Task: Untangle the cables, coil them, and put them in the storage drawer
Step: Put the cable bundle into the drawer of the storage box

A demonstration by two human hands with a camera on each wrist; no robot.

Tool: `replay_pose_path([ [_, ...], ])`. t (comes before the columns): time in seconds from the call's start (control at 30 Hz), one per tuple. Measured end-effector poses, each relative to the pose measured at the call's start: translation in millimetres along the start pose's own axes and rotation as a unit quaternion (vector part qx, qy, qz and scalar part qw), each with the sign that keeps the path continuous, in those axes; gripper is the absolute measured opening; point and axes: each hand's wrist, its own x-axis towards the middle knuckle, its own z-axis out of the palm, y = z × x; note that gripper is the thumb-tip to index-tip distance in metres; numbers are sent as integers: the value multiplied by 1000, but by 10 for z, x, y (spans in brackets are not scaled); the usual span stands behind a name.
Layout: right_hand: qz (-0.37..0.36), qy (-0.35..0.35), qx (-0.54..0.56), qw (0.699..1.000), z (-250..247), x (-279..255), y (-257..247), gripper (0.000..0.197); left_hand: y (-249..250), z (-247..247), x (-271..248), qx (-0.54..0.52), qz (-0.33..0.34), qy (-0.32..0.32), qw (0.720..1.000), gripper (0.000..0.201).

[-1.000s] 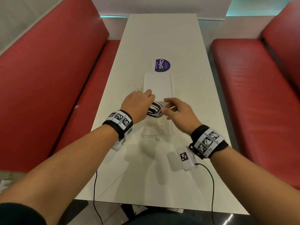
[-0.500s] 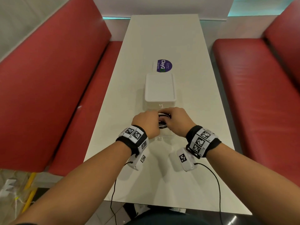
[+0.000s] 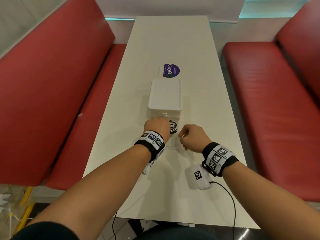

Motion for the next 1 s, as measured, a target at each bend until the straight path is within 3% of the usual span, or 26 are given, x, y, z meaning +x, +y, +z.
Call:
replay_pose_path([
  [0.1, -22, 14, 3, 1000, 112, 4, 59, 16, -21, 90, 120, 35, -8, -14, 999, 21],
  [0.17, -64, 54, -12, 996, 184, 16, 95, 4, -50, 154, 167, 20, -34, -11, 999, 22],
  [0.3, -123, 47, -14, 991, 277, 101, 103, 24, -51, 234, 233, -64, -109, -9, 992, 28],
  [0.43, -173, 50, -78, 981, 371, 128, 103, 7, -13, 254, 308, -172, -155, -3, 973, 43],
  [0.53, -166, 45, -93, 981, 329, 157, 68, 8, 29, 303, 331, -224, -177, -1, 958, 60],
  [0.6, -173, 82, -131, 973, 283, 180, 53, 21, 70, 343, 308, -224, -185, 2, 957, 58],
  [0.67, -228, 117, -183, 949, 259, 186, 41, 51, 108, 385, 269, -215, -180, 9, 960, 50],
  [0.73, -256, 80, -173, 948, 259, 171, 10, 71, 134, 407, 232, -204, -174, 23, 963, 42],
  [0.8, -265, 46, -201, 942, 296, 180, 32, 71, 153, 423, 215, -210, -179, 27, 961, 37],
  [0.9, -262, 30, -325, 908, 371, 207, 108, 73, 175, 453, 188, -239, -185, 14, 953, 43],
  [1.0, -258, 5, -325, 910, 383, 232, 173, 73, 157, 512, 130, -243, -155, -5, 958, 49],
])
